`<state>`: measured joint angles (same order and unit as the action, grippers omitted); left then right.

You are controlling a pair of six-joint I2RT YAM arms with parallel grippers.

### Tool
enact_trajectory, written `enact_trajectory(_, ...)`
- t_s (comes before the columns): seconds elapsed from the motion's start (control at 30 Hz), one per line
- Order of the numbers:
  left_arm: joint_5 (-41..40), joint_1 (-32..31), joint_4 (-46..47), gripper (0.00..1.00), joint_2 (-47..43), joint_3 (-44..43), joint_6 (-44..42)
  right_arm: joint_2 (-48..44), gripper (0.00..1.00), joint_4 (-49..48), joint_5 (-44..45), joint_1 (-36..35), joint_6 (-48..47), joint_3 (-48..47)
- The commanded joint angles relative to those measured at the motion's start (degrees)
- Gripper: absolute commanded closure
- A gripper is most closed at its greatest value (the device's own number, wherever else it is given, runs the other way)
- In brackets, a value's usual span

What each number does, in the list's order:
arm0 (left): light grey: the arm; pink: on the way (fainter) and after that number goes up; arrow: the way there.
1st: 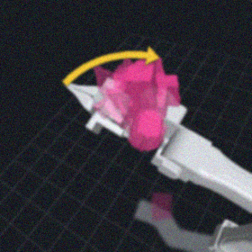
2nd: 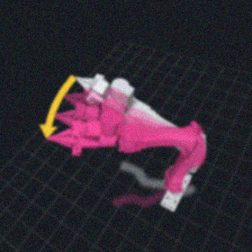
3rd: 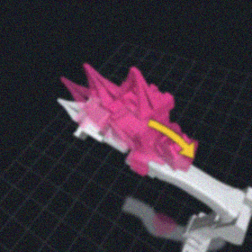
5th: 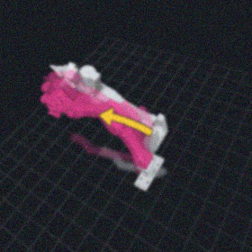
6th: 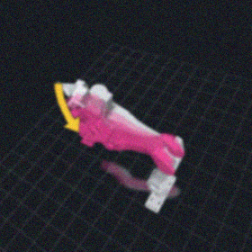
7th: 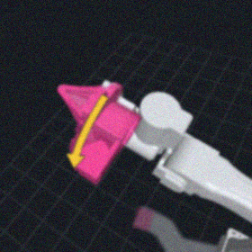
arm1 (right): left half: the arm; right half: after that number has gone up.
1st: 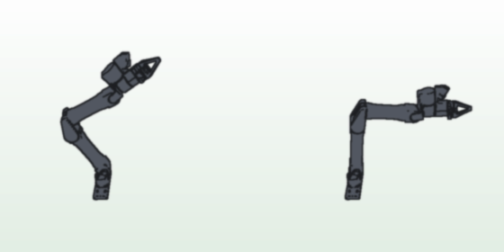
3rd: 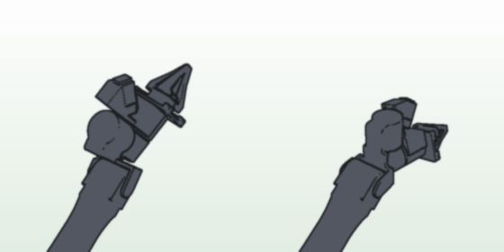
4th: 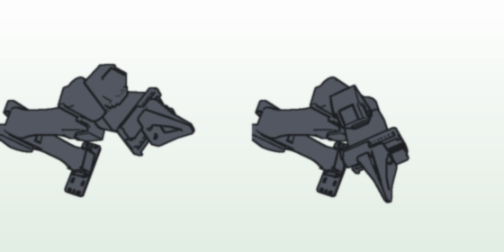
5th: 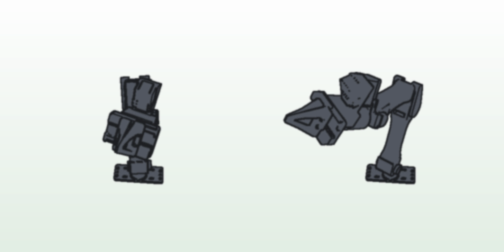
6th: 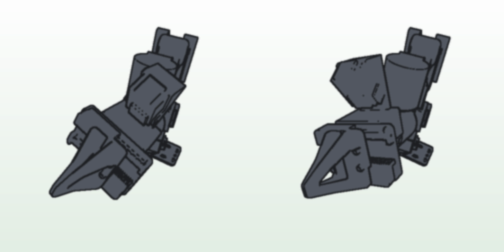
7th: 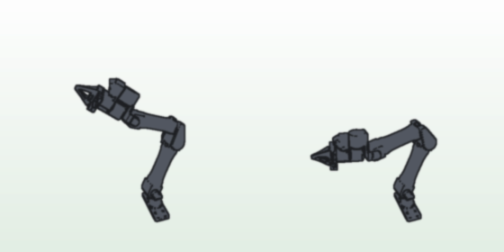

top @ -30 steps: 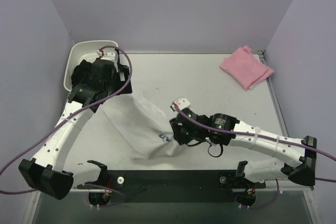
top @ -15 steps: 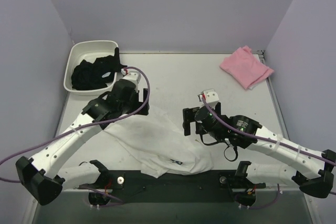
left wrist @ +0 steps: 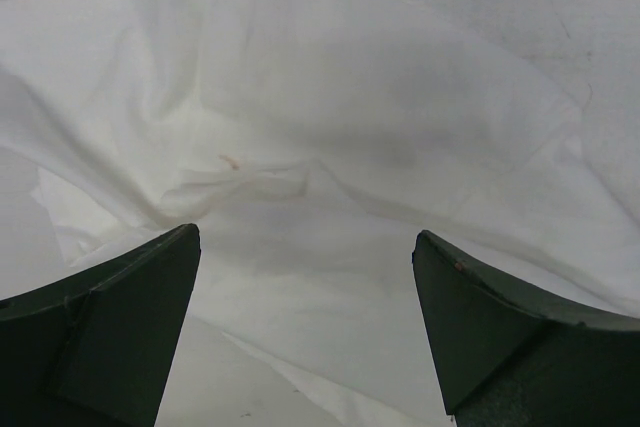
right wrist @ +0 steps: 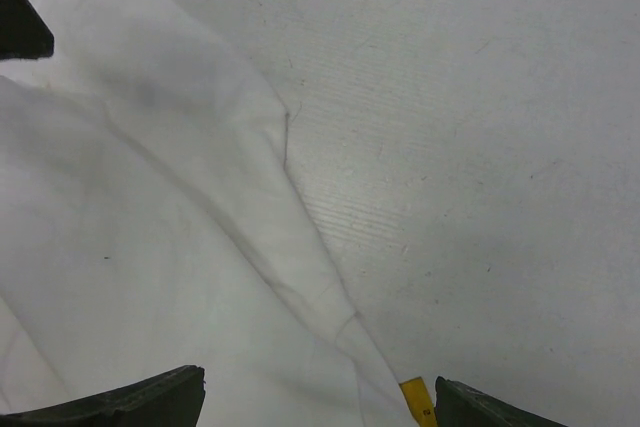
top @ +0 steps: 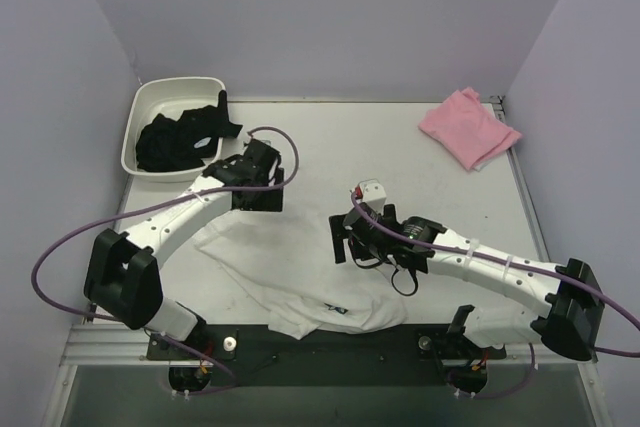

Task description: Fold and stack the t-shirts

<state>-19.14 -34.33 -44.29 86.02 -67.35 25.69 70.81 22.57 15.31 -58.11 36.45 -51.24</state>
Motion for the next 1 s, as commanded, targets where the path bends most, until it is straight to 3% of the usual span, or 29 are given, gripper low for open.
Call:
enact_trajectory(0.0,2.95,10.85,1.92,0.03,-2.87,1.68,1.2,-2.51,0.0,-2.18,-0.37,0.27,-0.67,1.49)
enact_trajectory(0.1,5.77,14.54,3.34,0.03,-0.17,1.44,0.41,-2.95,0.0,-2.7,-0.37,0.27,-1.29,2.55)
enact_trajectory(0.2,7.18,14.29,-0.26,0.09,3.97,-2.08,0.85,-3.39,0.0,-2.7,-1.07,0.45,-1.64,2.73)
enact_trajectory(0.47,5.78,18.06,-1.32,0.1,1.69,3.1,3.92,-5.85,0.0,-3.76,-1.86,0.54,-1.99,5.27)
enact_trajectory(0.73,11.48,29.2,0.35,0.12,0.9,6.27,4.54,-7.17,0.0,-6.04,-3.88,0.54,-2.08,8.26)
enact_trajectory(0.97,16.4,30.81,2.01,0.14,1.0,9.96,5.68,-8.49,0.0,-8.24,-5.11,0.63,-1.99,10.55)
